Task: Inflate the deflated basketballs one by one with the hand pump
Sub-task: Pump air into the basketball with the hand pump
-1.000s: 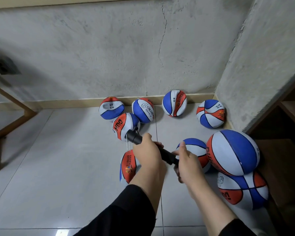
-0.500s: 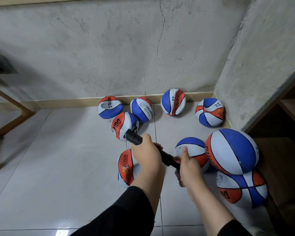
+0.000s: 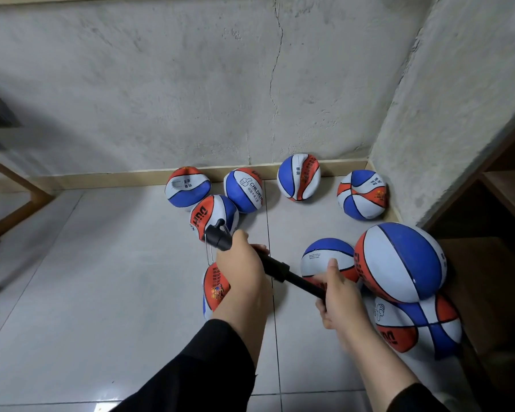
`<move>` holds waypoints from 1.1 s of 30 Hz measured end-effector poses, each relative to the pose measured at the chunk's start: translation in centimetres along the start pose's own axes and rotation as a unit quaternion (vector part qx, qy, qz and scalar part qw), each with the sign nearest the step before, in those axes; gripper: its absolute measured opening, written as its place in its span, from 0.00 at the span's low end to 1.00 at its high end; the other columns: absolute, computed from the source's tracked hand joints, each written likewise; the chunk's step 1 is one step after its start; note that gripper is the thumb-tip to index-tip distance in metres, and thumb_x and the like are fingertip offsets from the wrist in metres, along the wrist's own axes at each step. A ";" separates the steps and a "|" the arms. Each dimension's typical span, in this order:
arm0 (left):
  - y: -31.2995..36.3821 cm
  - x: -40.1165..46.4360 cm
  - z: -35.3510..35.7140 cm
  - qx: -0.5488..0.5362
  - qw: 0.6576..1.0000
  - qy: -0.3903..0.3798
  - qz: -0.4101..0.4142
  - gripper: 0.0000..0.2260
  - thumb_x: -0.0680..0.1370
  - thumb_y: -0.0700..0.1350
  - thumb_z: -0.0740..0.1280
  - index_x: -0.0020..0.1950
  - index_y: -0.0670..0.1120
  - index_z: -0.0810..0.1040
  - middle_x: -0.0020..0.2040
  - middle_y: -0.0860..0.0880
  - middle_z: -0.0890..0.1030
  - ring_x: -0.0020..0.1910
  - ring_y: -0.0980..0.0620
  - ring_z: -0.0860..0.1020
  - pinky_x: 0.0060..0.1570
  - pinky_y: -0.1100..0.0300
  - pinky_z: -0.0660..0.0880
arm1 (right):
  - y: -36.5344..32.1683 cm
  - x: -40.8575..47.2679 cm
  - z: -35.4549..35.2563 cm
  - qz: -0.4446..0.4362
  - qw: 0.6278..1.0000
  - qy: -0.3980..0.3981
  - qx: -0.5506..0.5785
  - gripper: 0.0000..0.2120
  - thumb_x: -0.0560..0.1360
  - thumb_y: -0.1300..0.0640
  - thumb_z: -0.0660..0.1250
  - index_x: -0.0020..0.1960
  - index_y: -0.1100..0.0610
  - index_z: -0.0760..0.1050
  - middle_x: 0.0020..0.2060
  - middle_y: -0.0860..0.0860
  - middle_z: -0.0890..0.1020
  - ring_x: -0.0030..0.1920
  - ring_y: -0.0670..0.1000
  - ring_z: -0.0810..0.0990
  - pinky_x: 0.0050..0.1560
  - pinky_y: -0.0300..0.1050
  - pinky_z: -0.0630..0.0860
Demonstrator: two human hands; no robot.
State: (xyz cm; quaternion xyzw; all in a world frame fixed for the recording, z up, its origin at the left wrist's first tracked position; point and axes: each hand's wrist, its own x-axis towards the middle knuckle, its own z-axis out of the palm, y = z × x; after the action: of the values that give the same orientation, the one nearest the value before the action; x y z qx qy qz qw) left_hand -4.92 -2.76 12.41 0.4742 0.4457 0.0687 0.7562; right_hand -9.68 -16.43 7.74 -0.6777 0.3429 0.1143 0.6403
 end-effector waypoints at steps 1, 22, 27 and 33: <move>-0.2 -0.2 0.0 -0.001 1.000 -0.001 0.001 0.14 0.80 0.45 0.63 0.60 0.38 0.77 0.31 0.45 0.80 0.30 0.47 0.77 0.33 0.58 0.73 | 0.2 0.1 0.0 0.001 1.000 0.002 0.000 0.30 0.84 0.37 0.50 0.55 0.58 0.82 0.34 0.50 0.75 0.30 0.49 0.72 0.19 0.34 0.65; 0.1 0.0 0.1 -0.009 1.000 0.003 0.013 0.13 0.79 0.44 0.63 0.60 0.39 0.76 0.32 0.44 0.79 0.29 0.49 0.77 0.33 0.57 0.74 | 0.0 -0.1 0.0 -0.010 1.000 -0.005 0.001 0.28 0.85 0.37 0.50 0.52 0.55 0.82 0.35 0.50 0.76 0.31 0.48 0.73 0.21 0.34 0.67; -0.8 -1.3 0.5 -0.014 1.000 0.007 0.011 0.10 0.79 0.43 0.62 0.58 0.41 0.75 0.30 0.45 0.78 0.28 0.49 0.76 0.33 0.58 0.73 | -0.3 -0.3 1.7 -0.062 0.997 -0.017 -0.051 0.29 0.85 0.38 0.48 0.48 0.54 0.82 0.29 0.50 0.75 0.29 0.51 0.72 0.30 0.41 0.66; -0.1 -2.0 0.7 -0.021 1.000 -0.006 0.015 0.13 0.79 0.42 0.62 0.60 0.36 0.75 0.28 0.46 0.77 0.25 0.50 0.76 0.35 0.56 0.75 | -1.9 -1.0 3.6 -0.119 0.989 -0.033 -0.084 0.30 0.85 0.38 0.47 0.45 0.55 0.80 0.31 0.49 0.75 0.35 0.53 0.72 0.40 0.46 0.68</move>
State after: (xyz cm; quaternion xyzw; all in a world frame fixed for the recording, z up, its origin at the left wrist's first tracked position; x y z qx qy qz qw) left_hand -5.65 -4.37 13.64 0.4652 0.4325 0.0861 0.7675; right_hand -8.26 -12.84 9.25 -0.7609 0.2279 0.0882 0.6011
